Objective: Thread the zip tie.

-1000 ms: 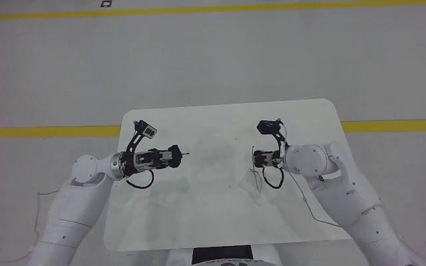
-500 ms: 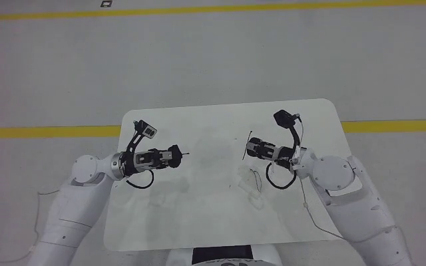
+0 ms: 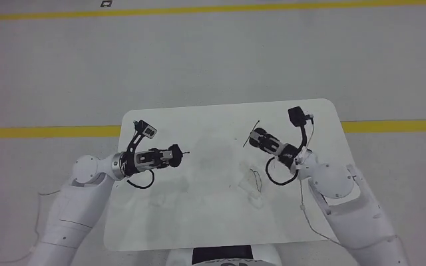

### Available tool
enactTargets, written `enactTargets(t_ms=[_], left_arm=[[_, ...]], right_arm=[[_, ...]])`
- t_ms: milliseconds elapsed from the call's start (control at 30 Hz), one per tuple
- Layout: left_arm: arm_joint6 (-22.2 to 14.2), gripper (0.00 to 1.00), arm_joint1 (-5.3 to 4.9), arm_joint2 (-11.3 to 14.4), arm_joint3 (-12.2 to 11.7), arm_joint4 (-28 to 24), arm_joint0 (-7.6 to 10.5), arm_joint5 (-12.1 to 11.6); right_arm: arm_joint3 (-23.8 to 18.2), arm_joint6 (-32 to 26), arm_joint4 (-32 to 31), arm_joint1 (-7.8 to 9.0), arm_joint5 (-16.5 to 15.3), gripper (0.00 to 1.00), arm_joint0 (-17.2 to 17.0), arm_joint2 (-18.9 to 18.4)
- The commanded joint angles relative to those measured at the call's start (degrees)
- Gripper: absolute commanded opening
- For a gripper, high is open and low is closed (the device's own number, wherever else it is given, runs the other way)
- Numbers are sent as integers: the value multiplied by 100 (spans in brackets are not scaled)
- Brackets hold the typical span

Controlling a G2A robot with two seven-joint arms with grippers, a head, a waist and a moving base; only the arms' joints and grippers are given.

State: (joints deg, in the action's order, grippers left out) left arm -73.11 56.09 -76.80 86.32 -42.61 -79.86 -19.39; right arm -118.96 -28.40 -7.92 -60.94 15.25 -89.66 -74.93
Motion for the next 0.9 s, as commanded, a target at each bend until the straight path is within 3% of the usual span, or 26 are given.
enactTargets(t_ms=[0,167,367,467,867], left_arm=[[180,0,15,3,0,-49,-62,-9],[468,0,92,59,-49,-11,-58,-9],[713,0,273,263,-206,55,239,-9],[699,0,371,450,-348,301,445,-9],[699,0,371,450,-348,301,445,-9]], right_arm=[[-222,580,-88,-22,-87,0,-241,75],[-621,1550,-471,-86,-249,0,-624,393],[-683,2351,-1102,-179,-146,0,-677,894],[-618,2466,-1223,-211,-145,0,-612,1034],[-618,2466,-1223,-211,-145,0,-612,1034]])
